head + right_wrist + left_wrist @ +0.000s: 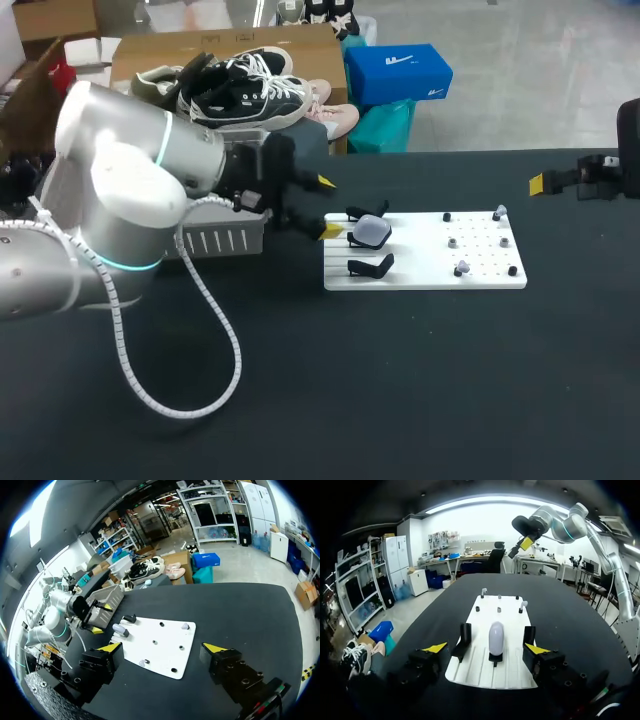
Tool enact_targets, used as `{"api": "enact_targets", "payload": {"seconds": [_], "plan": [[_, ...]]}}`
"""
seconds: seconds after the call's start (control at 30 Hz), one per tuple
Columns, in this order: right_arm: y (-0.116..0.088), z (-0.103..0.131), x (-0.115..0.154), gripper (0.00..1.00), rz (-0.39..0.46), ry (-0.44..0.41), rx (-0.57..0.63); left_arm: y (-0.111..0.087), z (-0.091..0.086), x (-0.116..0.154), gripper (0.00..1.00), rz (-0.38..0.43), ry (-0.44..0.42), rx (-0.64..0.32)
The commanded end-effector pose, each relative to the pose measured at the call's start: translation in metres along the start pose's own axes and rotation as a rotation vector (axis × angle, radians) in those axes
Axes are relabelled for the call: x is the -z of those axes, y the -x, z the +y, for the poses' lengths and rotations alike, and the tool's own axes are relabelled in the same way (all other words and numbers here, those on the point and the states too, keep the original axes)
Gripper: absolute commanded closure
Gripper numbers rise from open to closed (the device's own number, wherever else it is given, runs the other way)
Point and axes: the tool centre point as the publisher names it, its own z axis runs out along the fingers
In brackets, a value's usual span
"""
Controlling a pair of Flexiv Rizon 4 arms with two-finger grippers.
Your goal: Pick up each earbud case from the left stands, insert the matching earbuds, close the lid, and place the case in the box.
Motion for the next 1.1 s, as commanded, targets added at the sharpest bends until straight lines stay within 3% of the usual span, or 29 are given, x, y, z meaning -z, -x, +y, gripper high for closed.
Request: {"api": "enact_targets", "payload": {"seconds": [0.03, 0.37, 1.1], "plan": [[0.000, 0.000, 0.001, 0.00, 0.000, 0.000, 0.000, 0.002, 0.007, -0.009, 0.00, -0.007, -0.047, -0.009], [0.000, 0.000, 0.001, 0.00, 0.000, 0.000, 0.000, 0.002, -0.005, -0.016, 0.00, 0.006, -0.076, -0.001], [0.000, 0.000, 0.001, 0.00, 0.000, 0.000, 0.000, -0.006, -0.020, -0.041, 0.00, 0.010, -0.041, 0.013]]}}
